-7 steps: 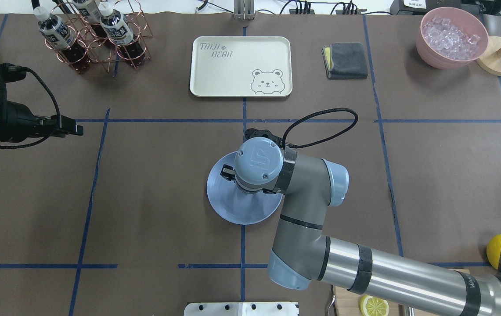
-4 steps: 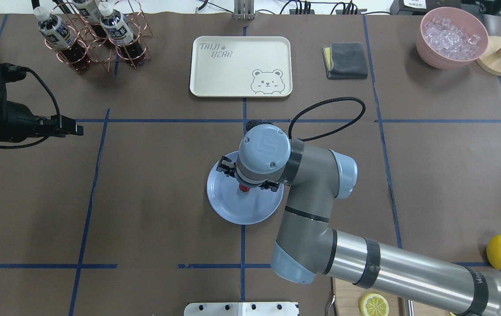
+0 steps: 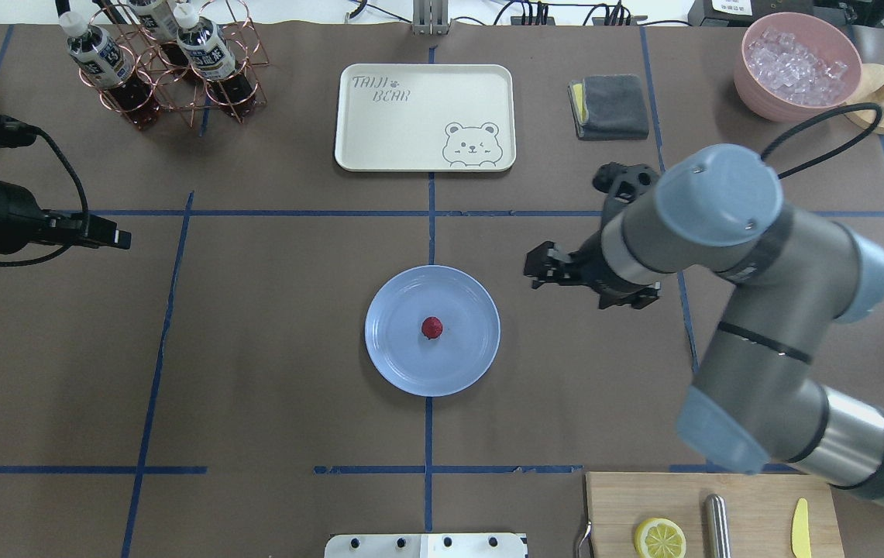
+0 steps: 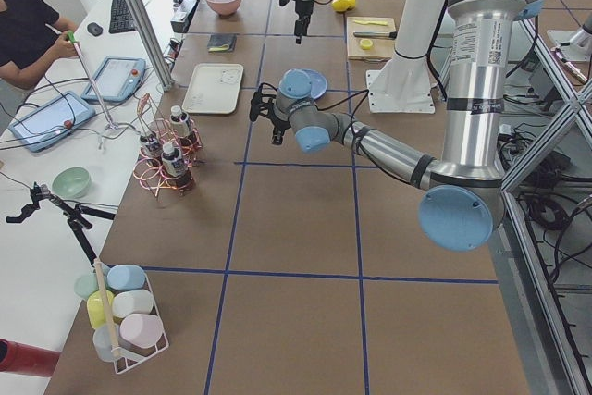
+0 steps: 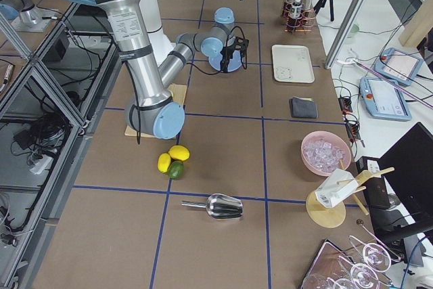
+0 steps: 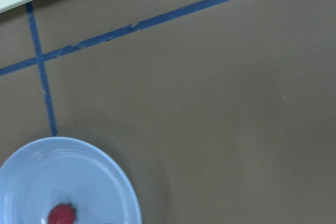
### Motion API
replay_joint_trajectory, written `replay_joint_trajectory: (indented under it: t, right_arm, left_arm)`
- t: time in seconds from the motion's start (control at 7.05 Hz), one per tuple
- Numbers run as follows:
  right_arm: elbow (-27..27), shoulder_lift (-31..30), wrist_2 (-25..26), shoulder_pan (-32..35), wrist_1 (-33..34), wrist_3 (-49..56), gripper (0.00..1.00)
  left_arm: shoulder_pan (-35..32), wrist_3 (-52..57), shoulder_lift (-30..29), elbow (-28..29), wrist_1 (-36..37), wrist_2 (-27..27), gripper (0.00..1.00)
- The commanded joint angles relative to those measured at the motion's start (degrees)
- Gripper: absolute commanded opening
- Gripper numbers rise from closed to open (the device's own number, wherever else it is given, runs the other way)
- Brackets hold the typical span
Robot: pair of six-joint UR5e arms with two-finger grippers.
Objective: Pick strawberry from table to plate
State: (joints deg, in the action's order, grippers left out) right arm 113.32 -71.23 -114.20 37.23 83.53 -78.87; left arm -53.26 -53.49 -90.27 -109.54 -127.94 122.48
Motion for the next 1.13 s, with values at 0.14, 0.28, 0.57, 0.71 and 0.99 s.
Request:
replay_joint_trajectory:
  t: [0.14, 0.28, 0.57, 0.71, 0.99]
  right_arm:
    - [-0.4, -15.8, -10.0, 18.9, -0.3, 33.7, 1.00]
    - [-4.2, -16.7, -14.9, 26.2, -0.3, 43.9, 1.00]
    - [-12.3, -16.7, -20.6, 40.0, 0.6, 62.7, 1.00]
    - [-16.1, -16.7, -22.1, 45.3, 1.9, 72.3, 1.00]
    - [-19.8, -16.5, -22.4, 51.1, 9.8, 88.8, 1.00]
  left_arm:
    - [-11.2, 24.4, 3.5, 2.1, 7.7, 7.6, 0.56]
    - [-16.6, 31.8, 3.5, 3.4, 11.3, 11.2, 0.56]
    - [-25.1, 44.0, 3.0, 3.4, 24.1, 12.1, 0.57]
    - [-29.1, 51.7, 1.4, 3.5, 34.8, 12.1, 0.66]
    - [-32.2, 57.5, -3.9, 2.7, 50.3, 11.6, 1.00]
